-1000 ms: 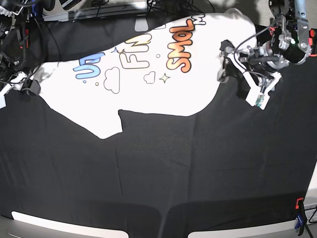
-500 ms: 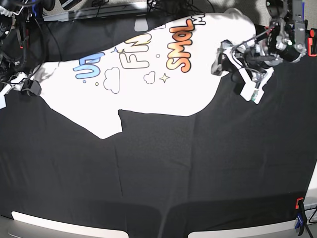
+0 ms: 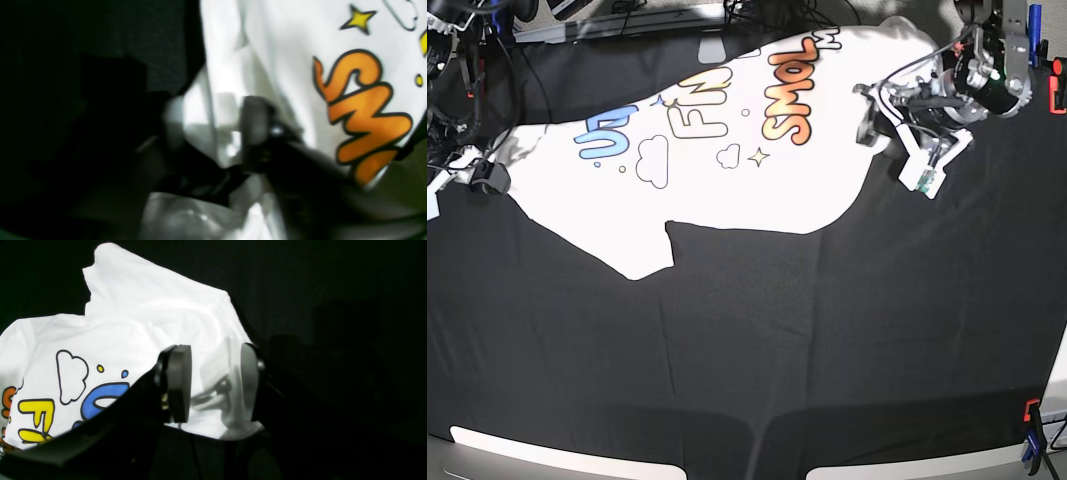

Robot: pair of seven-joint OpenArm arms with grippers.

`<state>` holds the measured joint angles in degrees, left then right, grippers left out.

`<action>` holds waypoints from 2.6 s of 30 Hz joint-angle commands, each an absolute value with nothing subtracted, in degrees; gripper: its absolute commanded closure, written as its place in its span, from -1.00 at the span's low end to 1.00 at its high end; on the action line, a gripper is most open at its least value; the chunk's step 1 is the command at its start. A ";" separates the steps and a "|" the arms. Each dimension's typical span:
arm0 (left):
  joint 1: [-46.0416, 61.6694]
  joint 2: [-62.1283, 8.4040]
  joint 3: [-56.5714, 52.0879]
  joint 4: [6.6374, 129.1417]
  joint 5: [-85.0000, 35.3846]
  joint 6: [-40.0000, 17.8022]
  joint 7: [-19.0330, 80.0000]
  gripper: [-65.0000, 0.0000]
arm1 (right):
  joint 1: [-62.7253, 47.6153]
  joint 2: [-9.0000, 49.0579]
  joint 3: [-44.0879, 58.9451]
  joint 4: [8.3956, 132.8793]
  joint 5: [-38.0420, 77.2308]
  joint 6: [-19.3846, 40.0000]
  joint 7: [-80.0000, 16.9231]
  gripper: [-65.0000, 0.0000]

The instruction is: Layout the t-shirt on the table in an organized manner, then fold the t-shirt properly

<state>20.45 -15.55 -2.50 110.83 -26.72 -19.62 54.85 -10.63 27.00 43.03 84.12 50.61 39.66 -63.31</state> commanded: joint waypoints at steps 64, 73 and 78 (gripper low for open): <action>13.37 -18.00 -2.63 111.74 -20.38 -21.26 49.60 1.00 | 8.80 21.39 19.49 64.27 18.76 40.00 -37.54 1.00; 1.21 -24.01 -2.63 111.74 -22.98 -21.08 52.38 1.00 | 17.65 22.83 19.59 68.10 26.17 40.00 -42.59 1.00; -3.42 -24.16 -2.63 112.60 -23.40 -21.06 54.08 1.00 | 19.84 22.68 19.64 73.28 29.17 40.00 -46.13 1.00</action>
